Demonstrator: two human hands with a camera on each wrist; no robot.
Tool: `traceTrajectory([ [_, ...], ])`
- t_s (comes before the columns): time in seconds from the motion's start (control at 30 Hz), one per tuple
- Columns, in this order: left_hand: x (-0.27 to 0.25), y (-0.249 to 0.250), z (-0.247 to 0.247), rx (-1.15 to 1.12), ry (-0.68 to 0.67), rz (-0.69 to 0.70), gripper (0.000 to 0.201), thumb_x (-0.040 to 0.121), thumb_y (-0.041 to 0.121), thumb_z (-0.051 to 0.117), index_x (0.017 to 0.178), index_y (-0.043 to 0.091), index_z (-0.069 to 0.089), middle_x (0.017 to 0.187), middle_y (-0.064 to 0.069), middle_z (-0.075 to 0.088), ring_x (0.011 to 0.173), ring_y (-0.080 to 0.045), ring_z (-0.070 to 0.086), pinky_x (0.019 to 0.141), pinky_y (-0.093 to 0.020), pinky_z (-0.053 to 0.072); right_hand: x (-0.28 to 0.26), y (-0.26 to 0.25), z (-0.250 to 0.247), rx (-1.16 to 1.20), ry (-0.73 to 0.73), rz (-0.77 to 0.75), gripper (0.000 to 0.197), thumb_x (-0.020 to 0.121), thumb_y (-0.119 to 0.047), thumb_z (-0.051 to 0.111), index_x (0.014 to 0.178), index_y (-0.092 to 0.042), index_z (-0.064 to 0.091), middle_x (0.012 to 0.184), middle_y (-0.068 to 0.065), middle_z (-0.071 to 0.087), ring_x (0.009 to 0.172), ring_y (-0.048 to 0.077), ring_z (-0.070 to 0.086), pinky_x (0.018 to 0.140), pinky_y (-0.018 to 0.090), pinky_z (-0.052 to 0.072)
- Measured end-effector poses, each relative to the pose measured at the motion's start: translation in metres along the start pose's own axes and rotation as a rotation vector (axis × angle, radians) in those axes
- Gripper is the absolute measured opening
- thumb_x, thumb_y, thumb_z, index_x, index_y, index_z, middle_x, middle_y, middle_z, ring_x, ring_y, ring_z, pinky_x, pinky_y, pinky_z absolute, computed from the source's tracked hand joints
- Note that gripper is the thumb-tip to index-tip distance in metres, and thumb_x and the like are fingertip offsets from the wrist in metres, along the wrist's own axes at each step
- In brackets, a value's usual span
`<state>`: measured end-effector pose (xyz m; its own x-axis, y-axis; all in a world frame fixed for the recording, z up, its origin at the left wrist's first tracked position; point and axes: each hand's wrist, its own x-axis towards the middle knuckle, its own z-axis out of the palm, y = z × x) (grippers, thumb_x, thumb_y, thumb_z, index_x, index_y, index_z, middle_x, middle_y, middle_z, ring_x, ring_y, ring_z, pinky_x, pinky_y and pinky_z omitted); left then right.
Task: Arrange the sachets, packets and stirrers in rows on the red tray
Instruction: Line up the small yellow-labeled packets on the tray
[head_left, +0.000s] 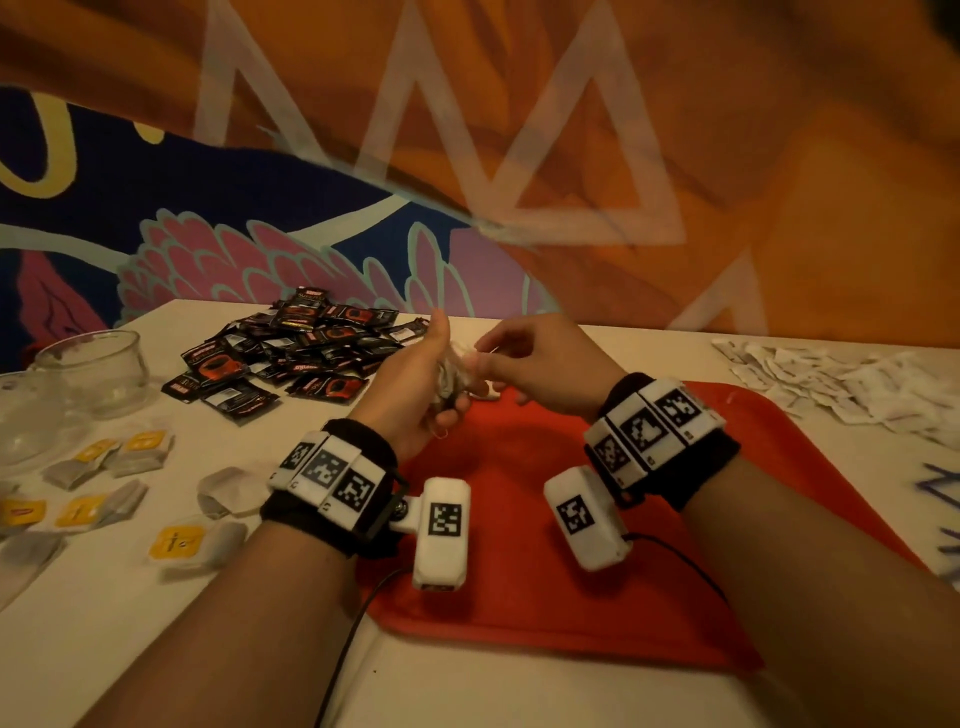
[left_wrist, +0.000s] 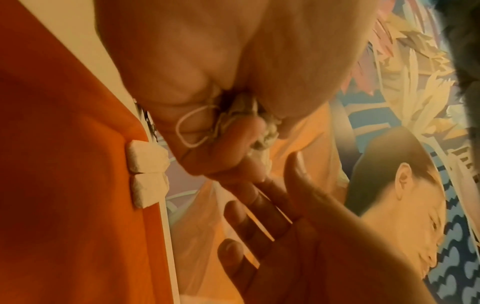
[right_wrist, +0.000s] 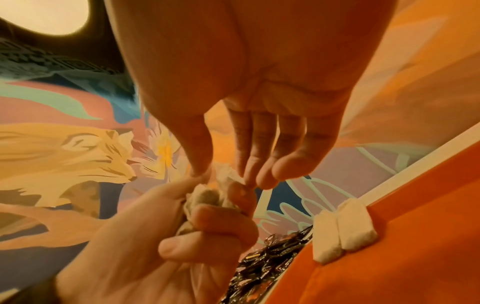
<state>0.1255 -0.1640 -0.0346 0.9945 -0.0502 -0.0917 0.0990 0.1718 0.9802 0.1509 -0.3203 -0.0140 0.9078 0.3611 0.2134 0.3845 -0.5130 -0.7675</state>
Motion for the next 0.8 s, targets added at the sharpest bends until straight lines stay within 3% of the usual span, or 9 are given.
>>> traceTrajectory([
  [0.1,-0.004,-0.001,0.005,0.066,-0.099,0.023,0.058,0.101,0.059,0.035,0.095,0.008,0.063,0.067,-0.009,0.062,0.046,-0.015,0.046,0.037,-0.019,0.03,-0.007,0.005,-0.004,-0.051,0.048,-0.035,0.006,0.087,-0.03,0.072,0.087,-0.024,0.071,0.081,-0.009,0.069,0.079,0.01,0.066,0.071,0.03,0.053],
  [0.2,-0.003,-0.002,0.005,0.04,-0.189,0.056,0.041,0.103,0.04,0.045,0.115,0.003,0.059,0.079,-0.012,0.066,0.054,-0.015,0.056,0.039,-0.018,0.039,-0.012,0.009,-0.01,0.056,0.108,-0.017,0.013,0.089,-0.021,0.07,0.077,-0.022,0.067,0.074,0.0,0.07,0.075,0.023,0.07,0.062,0.032,0.053],
  [0.27,-0.002,-0.004,0.005,0.022,-0.182,0.061,0.03,0.103,0.027,0.048,0.115,0.001,0.058,0.085,-0.014,0.067,0.06,-0.015,0.06,0.044,-0.018,0.043,-0.014,0.011,-0.014,0.18,0.157,0.023,0.015,0.091,-0.015,0.068,0.078,-0.019,0.063,0.072,0.007,0.07,0.073,0.028,0.071,0.056,0.031,0.05],
  [0.33,-0.002,-0.005,0.005,0.038,-0.136,0.086,0.02,0.102,0.019,0.05,0.105,0.003,0.061,0.085,-0.011,0.068,0.061,-0.013,0.062,0.047,-0.018,0.045,-0.016,0.013,-0.018,0.247,0.182,0.044,0.014,0.09,-0.01,0.068,0.08,-0.018,0.061,0.065,0.003,0.07,0.068,0.022,0.07,0.054,0.028,0.048],
  [0.43,-0.004,-0.007,0.008,0.097,-0.062,0.145,0.016,0.1,0.02,0.055,0.1,0.008,0.067,0.074,-0.005,0.066,0.055,-0.009,0.057,0.046,-0.018,0.042,-0.018,0.017,-0.023,0.198,0.165,0.033,0.013,0.089,-0.009,0.068,0.083,-0.019,0.062,0.061,-0.002,0.069,0.063,0.013,0.068,0.053,0.024,0.047],
  [0.6,-0.005,-0.008,0.013,0.298,-0.004,0.296,0.009,0.093,0.018,0.066,0.092,0.011,0.071,0.053,0.011,0.053,0.043,-0.009,0.038,0.04,-0.021,0.03,-0.019,0.016,-0.029,0.172,0.181,-0.021,0.013,0.089,-0.01,0.069,0.082,-0.02,0.065,0.073,0.0,0.068,0.065,0.01,0.065,0.057,0.022,0.045],
  [0.7,-0.004,-0.008,0.018,0.235,0.006,0.308,0.009,0.092,0.016,0.067,0.085,0.012,0.07,0.059,0.007,0.054,0.045,-0.012,0.036,0.04,-0.021,0.029,-0.019,0.016,-0.029,0.213,0.301,-0.086,0.008,0.088,-0.021,0.072,0.084,-0.024,0.065,0.086,-0.003,0.07,0.081,0.012,0.066,0.068,0.029,0.051],
  [0.8,-0.005,-0.008,0.021,0.127,0.011,0.299,0.008,0.094,0.015,0.064,0.089,0.01,0.067,0.066,0.0,0.056,0.047,-0.011,0.036,0.039,-0.02,0.028,-0.023,0.017,-0.025,0.209,0.156,-0.052,0.024,0.082,-0.032,0.078,0.1,-0.018,0.069,0.096,-0.002,0.073,0.089,0.015,0.07,0.07,0.031,0.056],
])
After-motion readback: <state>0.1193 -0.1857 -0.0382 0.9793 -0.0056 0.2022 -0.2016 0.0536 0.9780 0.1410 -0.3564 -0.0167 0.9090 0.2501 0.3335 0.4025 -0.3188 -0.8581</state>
